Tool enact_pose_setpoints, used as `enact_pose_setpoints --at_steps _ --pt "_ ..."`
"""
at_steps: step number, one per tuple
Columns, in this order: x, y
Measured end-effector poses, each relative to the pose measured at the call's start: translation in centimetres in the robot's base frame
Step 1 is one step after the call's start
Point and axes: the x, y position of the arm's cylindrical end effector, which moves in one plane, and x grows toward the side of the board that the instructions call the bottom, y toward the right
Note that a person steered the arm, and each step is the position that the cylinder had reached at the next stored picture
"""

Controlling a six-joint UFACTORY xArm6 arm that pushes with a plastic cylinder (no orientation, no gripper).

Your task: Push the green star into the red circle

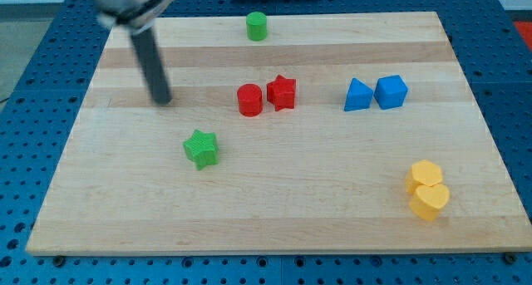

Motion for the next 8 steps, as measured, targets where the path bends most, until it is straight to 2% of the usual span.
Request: enact_pose_setpoints --at_steps 1,2,3,4,5,6,7,8 --pt "10.0 1.3" --pt "11.8 10.4" --pt "9.0 11.4" --pt "5.6 4.4" --pt "2.6 2.7" --pt "6.1 3.3" --pt "5.2 5.0" --pt "1.2 8.4"
